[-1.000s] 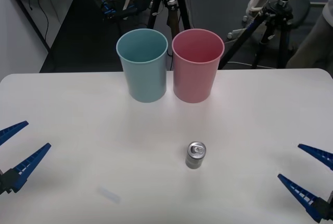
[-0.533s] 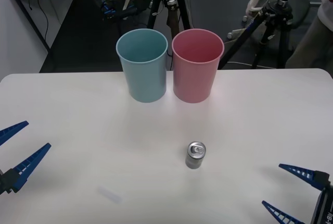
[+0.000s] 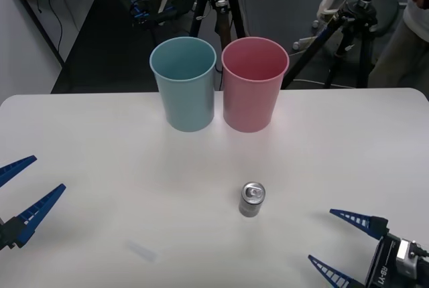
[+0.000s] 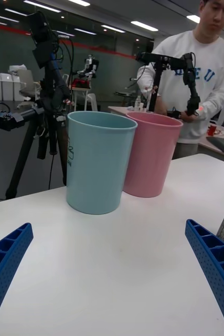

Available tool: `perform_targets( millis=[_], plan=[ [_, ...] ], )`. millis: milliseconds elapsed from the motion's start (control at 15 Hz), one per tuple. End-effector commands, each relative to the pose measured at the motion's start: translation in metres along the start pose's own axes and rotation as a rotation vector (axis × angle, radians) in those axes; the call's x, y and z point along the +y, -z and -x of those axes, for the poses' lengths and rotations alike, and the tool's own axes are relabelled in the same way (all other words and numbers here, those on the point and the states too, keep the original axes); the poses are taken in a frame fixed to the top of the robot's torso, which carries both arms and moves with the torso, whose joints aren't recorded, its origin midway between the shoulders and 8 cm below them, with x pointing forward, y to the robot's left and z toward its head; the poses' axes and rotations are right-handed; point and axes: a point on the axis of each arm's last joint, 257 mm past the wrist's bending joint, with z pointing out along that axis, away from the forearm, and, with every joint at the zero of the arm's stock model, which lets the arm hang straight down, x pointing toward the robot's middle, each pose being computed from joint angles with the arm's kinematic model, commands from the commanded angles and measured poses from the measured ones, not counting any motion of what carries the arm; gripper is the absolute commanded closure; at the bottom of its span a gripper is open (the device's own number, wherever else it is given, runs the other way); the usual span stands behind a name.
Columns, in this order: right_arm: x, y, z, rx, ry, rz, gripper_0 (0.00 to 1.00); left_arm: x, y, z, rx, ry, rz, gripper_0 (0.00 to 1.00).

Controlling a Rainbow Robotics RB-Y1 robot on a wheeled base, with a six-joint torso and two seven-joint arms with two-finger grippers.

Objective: Grasp the object on the table and drop it into the matching bin: aluminum can to the light blue bin, PET bottle to the pink bin.

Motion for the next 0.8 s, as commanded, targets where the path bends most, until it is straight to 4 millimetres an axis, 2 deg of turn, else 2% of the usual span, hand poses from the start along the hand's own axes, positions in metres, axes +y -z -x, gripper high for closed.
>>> perform_targets(
  millis=[67, 467, 800],
  plan=[
    [-0.004, -0.028, 0.0, -0.013, 0.001, -0.026, 0.0, 0.0, 0.0, 0.0, 0.0, 0.0, 0.0, 0.0],
    [-0.008, -0.07, -0.002, -0.016, 0.015, -0.057, 0.0, 0.0, 0.0, 0.0, 0.0, 0.0, 0.0, 0.0],
    [0.002, -0.107, -0.003, -0.008, 0.013, -0.043, 0.0, 0.0, 0.0, 0.0, 0.0, 0.0, 0.0, 0.0]
  ],
)
